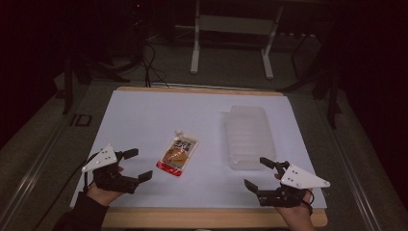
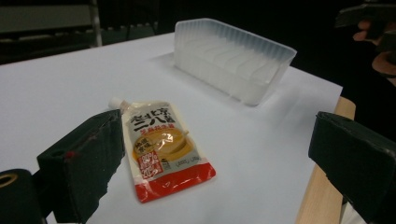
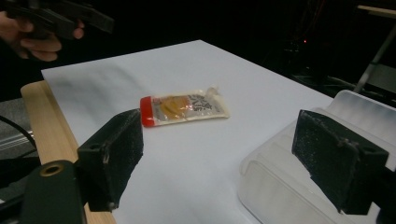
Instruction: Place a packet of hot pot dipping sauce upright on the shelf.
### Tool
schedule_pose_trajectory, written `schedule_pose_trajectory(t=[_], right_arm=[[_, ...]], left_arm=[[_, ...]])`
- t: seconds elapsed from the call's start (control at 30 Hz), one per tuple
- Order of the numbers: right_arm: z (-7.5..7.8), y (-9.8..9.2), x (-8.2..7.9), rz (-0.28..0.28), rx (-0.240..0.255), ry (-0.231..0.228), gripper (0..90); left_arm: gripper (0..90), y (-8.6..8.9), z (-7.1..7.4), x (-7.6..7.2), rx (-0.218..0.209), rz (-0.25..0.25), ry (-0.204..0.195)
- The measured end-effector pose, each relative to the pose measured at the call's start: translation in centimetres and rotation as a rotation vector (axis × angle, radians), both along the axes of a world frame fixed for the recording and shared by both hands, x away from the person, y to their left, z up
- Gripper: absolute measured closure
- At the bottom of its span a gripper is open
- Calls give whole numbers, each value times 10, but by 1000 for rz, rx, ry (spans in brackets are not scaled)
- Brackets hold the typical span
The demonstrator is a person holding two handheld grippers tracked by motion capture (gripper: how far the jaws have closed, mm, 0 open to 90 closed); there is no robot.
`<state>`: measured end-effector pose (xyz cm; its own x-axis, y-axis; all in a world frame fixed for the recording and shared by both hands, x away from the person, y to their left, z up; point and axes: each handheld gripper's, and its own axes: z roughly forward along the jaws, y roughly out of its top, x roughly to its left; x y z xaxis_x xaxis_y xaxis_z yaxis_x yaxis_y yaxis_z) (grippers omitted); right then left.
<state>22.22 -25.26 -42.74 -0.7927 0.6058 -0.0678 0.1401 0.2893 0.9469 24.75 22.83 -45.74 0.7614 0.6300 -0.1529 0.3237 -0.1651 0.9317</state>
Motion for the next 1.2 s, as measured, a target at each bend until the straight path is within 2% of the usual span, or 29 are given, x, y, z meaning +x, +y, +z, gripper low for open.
schedule_pose_trajectory(t=[0.2, 0.33, 0.4, 0.47, 0.63, 0.9, 1.0, 1.13, 1.2], right_arm=[[0, 0, 1, -5, -1, 1, 164], [0, 0, 1, 1, -1, 0, 164], [0, 0, 1, 2, 0, 2, 164], [-1, 1, 1, 1, 1, 1, 166], [-1, 1, 1, 6, -7, 6, 174], [-2, 2, 1, 15, -11, 16, 178], [-3, 2, 2, 19, -10, 18, 178], [-3, 2, 2, 23, -11, 23, 179], [-3, 2, 2, 27, -13, 20, 204]], left_arm=[[41, -3, -2, 21, -1, -18, 29], [42, -7, -3, 37, 14, -22, 35], [54, -7, -3, 37, 14, -22, 35], [59, -11, -3, 54, 11, -36, 51], [115, -17, -6, 76, 11, -37, 57], [219, -31, -14, 105, 48, -25, 84], [224, -35, -17, 110, 51, -18, 92], [238, -43, -28, 125, 74, -8, 122], [252, -45, -30, 128, 82, -10, 131]])
